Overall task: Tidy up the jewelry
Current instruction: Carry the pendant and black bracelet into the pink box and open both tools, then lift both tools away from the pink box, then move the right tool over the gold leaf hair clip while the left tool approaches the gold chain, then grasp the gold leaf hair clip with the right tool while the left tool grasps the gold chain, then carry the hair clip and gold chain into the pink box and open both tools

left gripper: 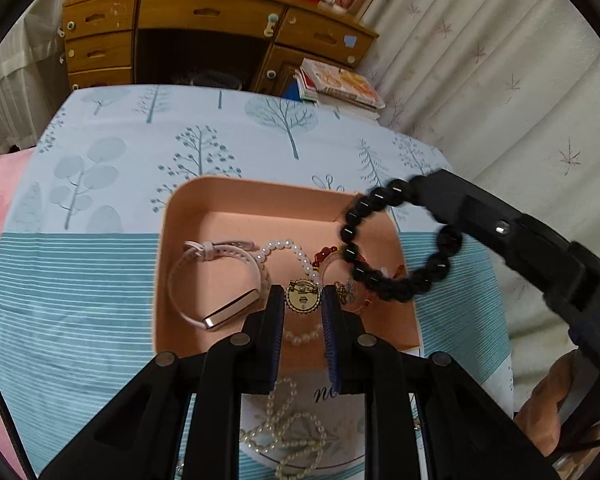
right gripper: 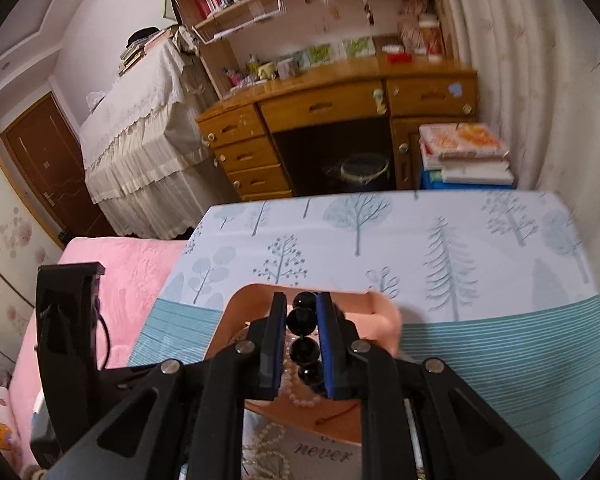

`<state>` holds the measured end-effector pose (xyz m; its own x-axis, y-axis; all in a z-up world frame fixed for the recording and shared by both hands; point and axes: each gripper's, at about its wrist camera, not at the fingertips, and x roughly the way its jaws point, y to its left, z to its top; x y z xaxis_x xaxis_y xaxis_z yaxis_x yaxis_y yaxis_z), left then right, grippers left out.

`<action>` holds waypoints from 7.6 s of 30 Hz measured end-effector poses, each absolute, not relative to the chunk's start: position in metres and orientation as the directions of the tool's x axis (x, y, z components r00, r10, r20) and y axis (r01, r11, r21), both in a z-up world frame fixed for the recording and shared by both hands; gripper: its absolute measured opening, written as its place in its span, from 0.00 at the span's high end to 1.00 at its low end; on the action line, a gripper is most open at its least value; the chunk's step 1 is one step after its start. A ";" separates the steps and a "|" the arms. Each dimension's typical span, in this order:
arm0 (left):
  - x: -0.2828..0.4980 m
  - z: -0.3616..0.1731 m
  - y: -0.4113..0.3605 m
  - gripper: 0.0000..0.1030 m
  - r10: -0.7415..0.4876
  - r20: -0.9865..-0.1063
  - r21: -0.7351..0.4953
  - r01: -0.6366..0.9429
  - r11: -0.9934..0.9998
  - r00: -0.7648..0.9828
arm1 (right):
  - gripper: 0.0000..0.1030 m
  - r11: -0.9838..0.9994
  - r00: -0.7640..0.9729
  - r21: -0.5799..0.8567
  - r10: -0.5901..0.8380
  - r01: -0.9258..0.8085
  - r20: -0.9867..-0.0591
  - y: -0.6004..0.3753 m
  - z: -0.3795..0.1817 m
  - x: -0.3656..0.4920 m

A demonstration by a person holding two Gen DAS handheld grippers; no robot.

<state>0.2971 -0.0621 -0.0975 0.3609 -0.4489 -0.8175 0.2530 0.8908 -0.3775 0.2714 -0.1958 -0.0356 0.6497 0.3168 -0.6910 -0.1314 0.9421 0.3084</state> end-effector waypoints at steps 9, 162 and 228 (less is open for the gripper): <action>0.291 -0.094 -0.064 0.45 -0.417 -0.819 -0.347 0.240 0.907 0.394 | 0.84 0.968 0.622 0.224 0.243 -0.111 -0.744 -0.189 -0.049 0.280; 0.203 -0.131 0.039 0.70 -0.419 -0.850 -0.337 0.282 0.898 0.320 | 0.85 0.830 0.338 0.152 0.376 -0.536 -0.863 -0.257 -0.132 0.167; 0.300 -0.111 -0.052 0.79 -0.227 -0.818 -0.098 0.261 0.960 0.528 | 0.88 0.979 0.563 0.184 0.200 -0.086 -0.802 -0.205 -0.084 0.275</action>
